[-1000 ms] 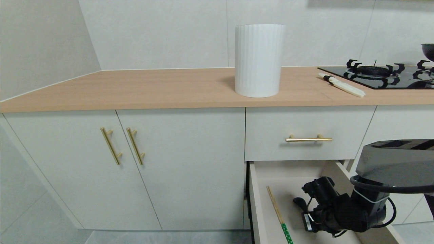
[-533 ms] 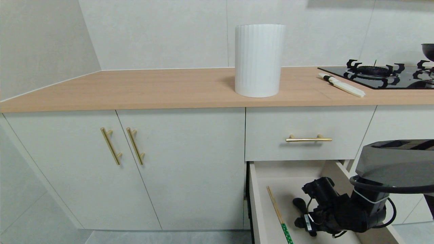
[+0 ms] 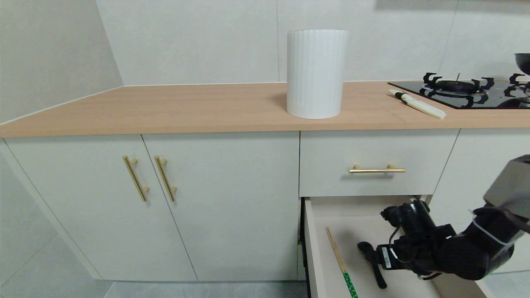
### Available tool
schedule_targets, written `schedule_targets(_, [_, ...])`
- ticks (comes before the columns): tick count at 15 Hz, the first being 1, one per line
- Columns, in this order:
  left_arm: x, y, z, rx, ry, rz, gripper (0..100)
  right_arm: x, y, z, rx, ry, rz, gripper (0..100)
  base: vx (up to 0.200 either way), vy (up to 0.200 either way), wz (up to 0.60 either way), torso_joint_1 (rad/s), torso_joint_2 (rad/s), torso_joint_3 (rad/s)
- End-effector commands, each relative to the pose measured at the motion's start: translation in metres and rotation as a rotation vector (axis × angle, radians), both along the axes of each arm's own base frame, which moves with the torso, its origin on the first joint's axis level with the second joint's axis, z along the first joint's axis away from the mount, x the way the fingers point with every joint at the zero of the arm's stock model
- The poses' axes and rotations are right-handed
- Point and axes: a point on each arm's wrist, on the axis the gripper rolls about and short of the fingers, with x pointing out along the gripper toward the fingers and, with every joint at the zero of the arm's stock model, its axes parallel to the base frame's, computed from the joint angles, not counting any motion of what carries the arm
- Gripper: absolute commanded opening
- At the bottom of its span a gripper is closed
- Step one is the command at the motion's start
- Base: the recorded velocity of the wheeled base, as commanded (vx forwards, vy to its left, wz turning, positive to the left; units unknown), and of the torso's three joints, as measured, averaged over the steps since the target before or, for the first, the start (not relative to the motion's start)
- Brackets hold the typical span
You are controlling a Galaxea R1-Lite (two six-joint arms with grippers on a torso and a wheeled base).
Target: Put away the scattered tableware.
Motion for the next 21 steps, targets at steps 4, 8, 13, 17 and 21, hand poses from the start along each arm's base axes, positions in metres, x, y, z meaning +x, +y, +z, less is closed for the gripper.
schedule_targets(4, [0.000,0.000,0.000,0.001,0.000,0.000,100,-0.048,-0.003,0.103,0.066,-0.171,0.055,100,0.000,0.000,0.00,0.000,0.00,0.000])
schedule_targets(8, [0.000,0.000,0.000,0.001,0.001,0.000,100,-0.067,-0.005,0.130,0.070,-0.177,0.081,100,0.000,0.000,0.00,0.000,0.00,0.000])
schedule_targets(13, [0.000,0.000,0.000,-0.002,0.001,0.000,100,-0.078,-0.003,0.139,0.055,-0.138,0.110,100,-0.080,0.000,0.00,0.001,0.00,0.002])
schedule_targets(17, [0.000,0.000,0.000,-0.001,0.000,0.000,100,-0.082,-0.001,0.136,0.042,-0.112,0.133,100,-0.200,0.000,0.00,0.000,0.00,0.004])
schedule_targets(21, [0.000,0.000,0.000,-0.002,0.000,0.000,100,-0.090,0.000,0.129,0.009,-0.028,0.207,100,-0.150,0.000,0.00,0.003,0.00,0.003])
